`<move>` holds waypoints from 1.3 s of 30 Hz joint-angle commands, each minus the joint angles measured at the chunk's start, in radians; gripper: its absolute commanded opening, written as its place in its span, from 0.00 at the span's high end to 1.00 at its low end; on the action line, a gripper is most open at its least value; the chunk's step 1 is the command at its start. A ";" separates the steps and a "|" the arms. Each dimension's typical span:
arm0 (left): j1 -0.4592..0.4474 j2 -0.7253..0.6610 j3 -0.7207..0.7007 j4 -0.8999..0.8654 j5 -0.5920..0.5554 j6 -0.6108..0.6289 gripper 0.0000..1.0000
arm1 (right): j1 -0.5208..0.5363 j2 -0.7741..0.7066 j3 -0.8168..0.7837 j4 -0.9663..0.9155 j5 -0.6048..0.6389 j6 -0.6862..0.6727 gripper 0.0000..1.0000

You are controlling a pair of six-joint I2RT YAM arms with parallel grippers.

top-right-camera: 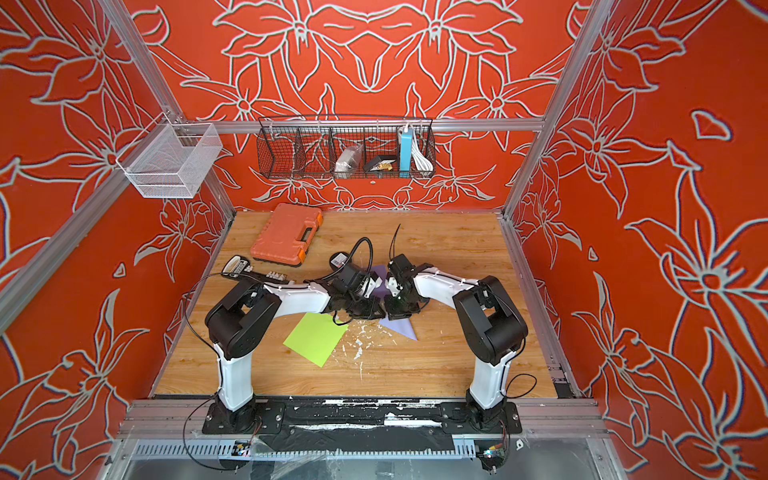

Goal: Fold the square paper diagonally
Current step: Fold the paper at the center of the board.

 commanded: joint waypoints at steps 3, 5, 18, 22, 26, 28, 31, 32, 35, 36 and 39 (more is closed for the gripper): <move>0.001 0.026 0.030 -0.041 -0.007 0.011 1.00 | 0.008 0.003 -0.013 0.001 0.002 0.012 0.84; 0.001 0.034 0.033 -0.046 -0.007 0.012 1.00 | 0.008 -0.002 -0.016 0.002 -0.002 0.014 0.84; 0.001 0.063 0.060 -0.095 -0.028 0.013 1.00 | 0.008 -0.045 -0.008 0.000 -0.014 0.017 0.84; 0.001 0.063 0.062 -0.099 -0.034 0.012 1.00 | 0.006 -0.102 -0.001 -0.024 -0.016 0.017 0.75; 0.001 0.060 0.062 -0.103 -0.042 0.015 1.00 | 0.000 -0.164 0.006 -0.057 -0.008 0.007 0.66; 0.001 0.059 0.060 -0.104 -0.042 0.017 1.00 | -0.010 -0.190 0.005 -0.076 0.002 -0.004 0.63; 0.000 0.057 0.059 -0.103 -0.042 0.017 1.00 | -0.037 -0.206 0.000 -0.102 0.013 -0.020 0.56; 0.001 0.057 0.060 -0.103 -0.042 0.017 1.00 | -0.047 -0.206 -0.003 -0.107 0.010 -0.024 0.53; 0.001 0.057 0.060 -0.105 -0.045 0.019 1.00 | -0.083 -0.204 -0.021 -0.101 -0.020 -0.044 0.47; 0.001 0.055 0.060 -0.104 -0.045 0.019 1.00 | -0.094 -0.203 -0.028 -0.095 -0.034 -0.052 0.45; 0.001 0.055 0.060 -0.106 -0.048 0.020 1.00 | -0.120 -0.187 -0.037 -0.095 -0.068 -0.083 0.42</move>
